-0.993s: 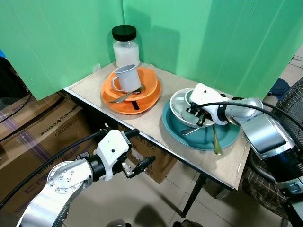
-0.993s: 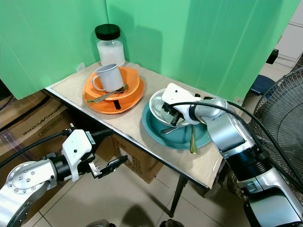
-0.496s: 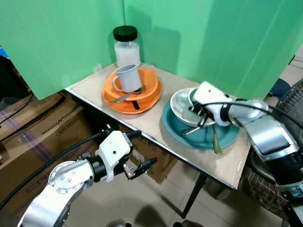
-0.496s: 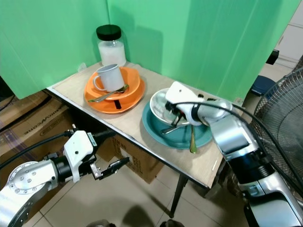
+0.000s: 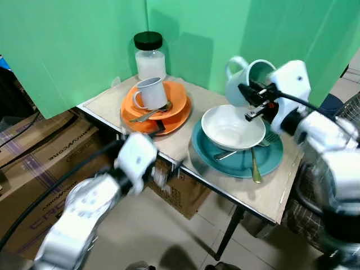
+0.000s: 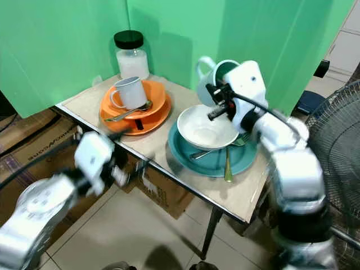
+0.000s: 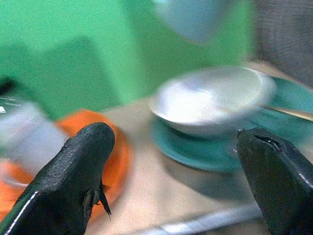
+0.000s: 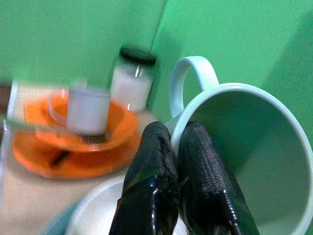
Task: Setting the table
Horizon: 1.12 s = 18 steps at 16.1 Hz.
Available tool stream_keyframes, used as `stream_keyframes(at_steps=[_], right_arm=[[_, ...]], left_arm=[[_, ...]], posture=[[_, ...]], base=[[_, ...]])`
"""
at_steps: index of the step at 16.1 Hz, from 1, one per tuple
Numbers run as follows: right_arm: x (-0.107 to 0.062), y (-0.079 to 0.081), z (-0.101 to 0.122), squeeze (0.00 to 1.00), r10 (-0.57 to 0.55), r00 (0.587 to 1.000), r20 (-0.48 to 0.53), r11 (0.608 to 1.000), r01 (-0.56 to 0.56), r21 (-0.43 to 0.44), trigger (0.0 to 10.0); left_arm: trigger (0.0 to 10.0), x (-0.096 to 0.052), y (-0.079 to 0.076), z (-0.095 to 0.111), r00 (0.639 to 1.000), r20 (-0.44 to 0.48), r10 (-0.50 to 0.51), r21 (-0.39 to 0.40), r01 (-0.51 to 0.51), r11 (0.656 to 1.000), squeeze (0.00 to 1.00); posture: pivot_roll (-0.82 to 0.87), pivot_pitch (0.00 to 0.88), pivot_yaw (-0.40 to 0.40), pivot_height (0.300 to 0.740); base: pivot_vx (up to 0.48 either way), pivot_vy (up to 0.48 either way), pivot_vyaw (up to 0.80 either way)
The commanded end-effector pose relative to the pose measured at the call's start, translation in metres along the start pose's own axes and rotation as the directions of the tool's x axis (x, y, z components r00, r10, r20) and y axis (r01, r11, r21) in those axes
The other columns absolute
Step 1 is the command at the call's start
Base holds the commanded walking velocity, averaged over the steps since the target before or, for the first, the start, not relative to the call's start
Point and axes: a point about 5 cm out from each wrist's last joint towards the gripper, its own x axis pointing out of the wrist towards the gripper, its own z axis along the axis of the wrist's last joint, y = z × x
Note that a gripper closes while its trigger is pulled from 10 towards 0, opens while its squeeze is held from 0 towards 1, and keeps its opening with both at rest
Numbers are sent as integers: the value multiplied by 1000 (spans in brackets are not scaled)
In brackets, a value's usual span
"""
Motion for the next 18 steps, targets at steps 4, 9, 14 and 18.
stream_keyframes(at_steps=[4, 9, 14, 18], right_arm=[[-9, 9, 19, 0, -88, 986, 143, 996, 85, 27, 10000], [-10, 22, 20, 0, -116, 980, 162, 992, 107, 62, 10000], [-8, 25, 20, 0, -115, 981, 158, 992, 105, 69, 10000], [-7, 23, 11, 0, -132, 984, 116, 990, 125, 64, 10000]], left_arm=[[10000, 11, 20, 11, 965, 68, 252, -10, -252, 968, 0], [10000, 18, 23, 16, 941, 80, 329, -56, -325, 944, 0], [10000, 14, 35, 17, 906, 72, 418, -81, -412, 908, 0], [10000, 10, 43, 16, 875, 58, 481, -95, -475, 875, 0]], posture=[[-41, 0, -10, 740], [-52, 8, 0, 740], [-44, 14, -9, 740], [-40, 19, -22, 740]], base=[[0, 0, -111], [0, 0, -800], [0, 0, -800], [0, 0, -800]])
